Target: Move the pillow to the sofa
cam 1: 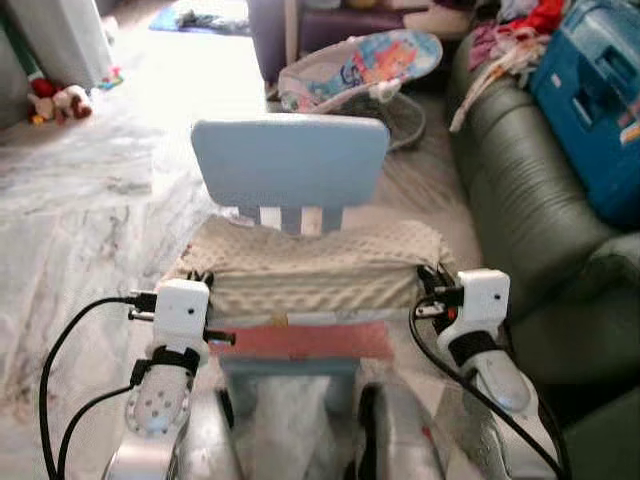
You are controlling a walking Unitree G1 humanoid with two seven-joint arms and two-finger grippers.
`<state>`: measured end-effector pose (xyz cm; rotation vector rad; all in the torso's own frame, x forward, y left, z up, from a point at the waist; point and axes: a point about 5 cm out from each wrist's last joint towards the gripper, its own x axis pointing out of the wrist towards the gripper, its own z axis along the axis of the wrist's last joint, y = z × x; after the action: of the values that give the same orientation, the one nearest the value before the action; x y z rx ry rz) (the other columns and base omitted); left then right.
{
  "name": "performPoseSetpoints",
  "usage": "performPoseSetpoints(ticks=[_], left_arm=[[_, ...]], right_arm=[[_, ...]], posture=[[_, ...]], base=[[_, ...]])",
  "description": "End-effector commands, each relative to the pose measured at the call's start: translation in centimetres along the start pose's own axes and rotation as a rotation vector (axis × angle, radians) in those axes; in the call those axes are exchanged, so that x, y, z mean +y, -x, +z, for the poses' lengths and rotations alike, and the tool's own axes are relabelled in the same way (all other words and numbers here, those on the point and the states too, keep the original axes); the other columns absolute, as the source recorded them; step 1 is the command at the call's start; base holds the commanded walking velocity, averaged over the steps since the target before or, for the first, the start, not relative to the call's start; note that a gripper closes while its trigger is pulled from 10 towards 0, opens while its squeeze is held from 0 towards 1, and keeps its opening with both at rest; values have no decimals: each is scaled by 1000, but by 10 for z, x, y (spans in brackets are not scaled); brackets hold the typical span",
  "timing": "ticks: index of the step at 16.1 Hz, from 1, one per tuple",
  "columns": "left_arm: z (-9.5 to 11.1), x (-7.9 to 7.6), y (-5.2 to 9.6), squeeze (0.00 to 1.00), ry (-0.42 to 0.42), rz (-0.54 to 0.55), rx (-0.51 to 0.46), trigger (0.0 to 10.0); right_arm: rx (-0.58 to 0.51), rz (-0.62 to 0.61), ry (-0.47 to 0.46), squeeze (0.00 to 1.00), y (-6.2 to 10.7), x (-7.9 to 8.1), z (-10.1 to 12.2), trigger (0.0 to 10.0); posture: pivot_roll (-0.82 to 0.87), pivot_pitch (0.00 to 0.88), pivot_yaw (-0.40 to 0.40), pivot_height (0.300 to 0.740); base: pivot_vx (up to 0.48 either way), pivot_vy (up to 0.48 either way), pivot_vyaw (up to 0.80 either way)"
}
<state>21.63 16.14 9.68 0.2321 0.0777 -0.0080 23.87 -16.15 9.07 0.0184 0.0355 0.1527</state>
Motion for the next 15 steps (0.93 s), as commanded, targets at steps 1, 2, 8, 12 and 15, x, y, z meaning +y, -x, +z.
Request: performPoseSetpoints(ticks=[1,2,8,12,15], left_arm=[[3,6,-1,0,-18,40,-7,10000],[2,5,-2,0,-27,40,1,10000],[0,5,-6,0,-34,30,9,10000],[-4,1,-6,0,-22,2,34,10000],[-6,-3,-5,0,-8,-37,31,10000]], right_arm=[[-45,-28,8,0,-2,-6,11,10000],[-44,-29,6,0,-2,-6,12,10000],[-51,-37,37,0,-2,-4,13,10000],[-56,-26,23,0,-2,-3,14,10000],[-52,-24,16,0,-1,-3,13,10000]], posture=[[15,0,-64,684],[14,0,-63,699],[8,0,-60,734],[10,0,-62,740],[9,0,-68,740]], base=[[0,0,0],[0,0,0],[0,0,0],[0,0,0],[0,0,0]])
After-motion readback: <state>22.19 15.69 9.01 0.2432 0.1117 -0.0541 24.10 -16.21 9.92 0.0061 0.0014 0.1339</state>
